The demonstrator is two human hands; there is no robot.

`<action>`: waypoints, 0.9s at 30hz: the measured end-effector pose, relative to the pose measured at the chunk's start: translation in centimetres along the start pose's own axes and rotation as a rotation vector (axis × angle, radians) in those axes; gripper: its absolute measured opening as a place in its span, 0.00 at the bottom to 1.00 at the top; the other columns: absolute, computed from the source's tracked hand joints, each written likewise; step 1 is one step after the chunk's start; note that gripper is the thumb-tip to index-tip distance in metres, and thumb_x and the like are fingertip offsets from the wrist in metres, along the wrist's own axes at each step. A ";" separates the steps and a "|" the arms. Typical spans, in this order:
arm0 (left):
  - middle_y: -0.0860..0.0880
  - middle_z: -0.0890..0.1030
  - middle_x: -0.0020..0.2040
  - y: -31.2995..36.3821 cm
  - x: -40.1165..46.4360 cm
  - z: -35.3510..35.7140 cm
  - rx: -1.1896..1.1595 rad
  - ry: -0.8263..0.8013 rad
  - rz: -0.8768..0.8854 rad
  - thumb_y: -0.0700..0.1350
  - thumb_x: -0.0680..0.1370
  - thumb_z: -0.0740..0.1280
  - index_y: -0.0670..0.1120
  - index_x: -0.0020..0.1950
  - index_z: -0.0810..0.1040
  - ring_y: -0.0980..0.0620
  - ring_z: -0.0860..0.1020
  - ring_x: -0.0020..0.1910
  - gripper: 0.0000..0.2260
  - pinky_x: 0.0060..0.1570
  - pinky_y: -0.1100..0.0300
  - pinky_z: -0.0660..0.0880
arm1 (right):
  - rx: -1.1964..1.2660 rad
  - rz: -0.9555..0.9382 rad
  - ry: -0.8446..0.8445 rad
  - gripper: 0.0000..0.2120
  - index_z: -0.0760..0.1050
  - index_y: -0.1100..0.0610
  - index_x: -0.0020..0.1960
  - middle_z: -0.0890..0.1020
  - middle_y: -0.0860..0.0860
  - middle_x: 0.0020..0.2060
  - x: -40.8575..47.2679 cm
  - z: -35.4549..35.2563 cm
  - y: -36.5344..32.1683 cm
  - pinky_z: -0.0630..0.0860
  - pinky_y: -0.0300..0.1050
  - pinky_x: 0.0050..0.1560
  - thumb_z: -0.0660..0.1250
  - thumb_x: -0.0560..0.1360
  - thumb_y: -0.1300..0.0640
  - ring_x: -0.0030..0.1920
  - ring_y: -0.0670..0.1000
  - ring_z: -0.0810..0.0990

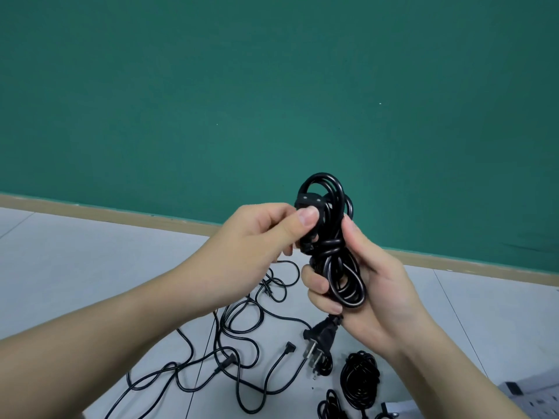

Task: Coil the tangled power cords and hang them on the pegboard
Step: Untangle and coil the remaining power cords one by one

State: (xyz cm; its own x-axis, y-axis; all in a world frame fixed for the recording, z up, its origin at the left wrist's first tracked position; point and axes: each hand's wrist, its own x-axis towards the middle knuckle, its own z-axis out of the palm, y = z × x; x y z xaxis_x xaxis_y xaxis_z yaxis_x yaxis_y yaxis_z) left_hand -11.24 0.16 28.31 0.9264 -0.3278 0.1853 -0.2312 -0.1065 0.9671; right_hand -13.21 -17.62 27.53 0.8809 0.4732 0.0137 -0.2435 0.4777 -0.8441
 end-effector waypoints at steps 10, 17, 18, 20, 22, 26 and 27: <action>0.46 0.79 0.44 -0.6 0.0 1.5 -0.229 -0.068 -0.126 0.64 0.81 0.57 0.38 0.52 0.78 0.35 0.71 0.44 0.29 0.47 0.46 0.67 | -0.095 -0.093 0.262 0.11 0.75 0.56 0.57 0.76 0.53 0.38 0.1 1.4 -0.3 0.63 0.37 0.20 0.66 0.78 0.51 0.26 0.50 0.70; 0.38 0.81 0.43 0.6 -0.1 1.0 -0.083 -0.138 -0.114 0.64 0.83 0.57 0.46 0.44 0.80 0.32 0.79 0.49 0.25 0.64 0.33 0.71 | -0.212 -0.140 0.227 0.10 0.70 0.54 0.57 0.76 0.55 0.36 -0.1 1.0 -0.1 0.64 0.37 0.22 0.63 0.80 0.50 0.25 0.53 0.69; 0.36 0.81 0.44 0.6 -0.2 0.8 -0.083 -0.160 -0.120 0.65 0.83 0.57 0.45 0.45 0.80 0.31 0.79 0.50 0.26 0.65 0.32 0.70 | -0.219 -0.140 0.203 0.09 0.70 0.53 0.57 0.76 0.55 0.36 -0.2 0.9 -0.1 0.65 0.37 0.22 0.63 0.80 0.50 0.25 0.53 0.69; 0.32 0.80 0.45 0.6 -0.3 0.6 -0.068 -0.210 -0.143 0.67 0.82 0.59 0.39 0.47 0.80 0.29 0.78 0.50 0.30 0.65 0.31 0.70 | -0.241 -0.140 0.151 0.04 0.71 0.50 0.55 0.76 0.55 0.36 -0.4 0.7 -0.1 0.66 0.38 0.22 0.64 0.82 0.52 0.25 0.53 0.70; 0.31 0.78 0.43 0.5 -0.4 0.6 -0.037 -0.233 -0.167 0.70 0.79 0.61 0.36 0.47 0.80 0.28 0.76 0.48 0.35 0.63 0.33 0.71 | -0.301 -0.162 0.121 0.03 0.71 0.48 0.54 0.77 0.54 0.38 -0.6 0.6 0.0 0.68 0.40 0.23 0.63 0.80 0.54 0.25 0.54 0.70; 0.46 0.70 0.36 0.1 -0.4 0.6 0.033 -0.022 -0.168 0.73 0.68 0.69 0.39 0.40 0.73 0.42 0.64 0.36 0.34 0.41 0.44 0.64 | -0.416 -0.197 0.127 0.05 0.71 0.48 0.53 0.77 0.52 0.40 -0.6 0.6 0.4 0.69 0.43 0.23 0.64 0.80 0.49 0.26 0.56 0.71; 0.46 0.70 0.37 -0.1 -0.3 0.6 0.005 0.043 -0.137 0.70 0.68 0.72 0.43 0.39 0.73 0.46 0.65 0.36 0.29 0.41 0.48 0.65 | -0.429 -0.196 0.131 0.05 0.70 0.48 0.53 0.77 0.52 0.40 -0.6 0.6 0.5 0.69 0.43 0.23 0.65 0.80 0.48 0.26 0.56 0.71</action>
State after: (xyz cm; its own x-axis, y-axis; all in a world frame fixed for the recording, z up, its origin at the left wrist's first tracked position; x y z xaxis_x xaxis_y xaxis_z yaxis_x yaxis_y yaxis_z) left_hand -11.68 -0.26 28.10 0.9613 -0.2690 0.0593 -0.1032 -0.1524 0.9829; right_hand -14.12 -17.24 27.46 0.9439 0.2941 0.1502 0.0971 0.1874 -0.9775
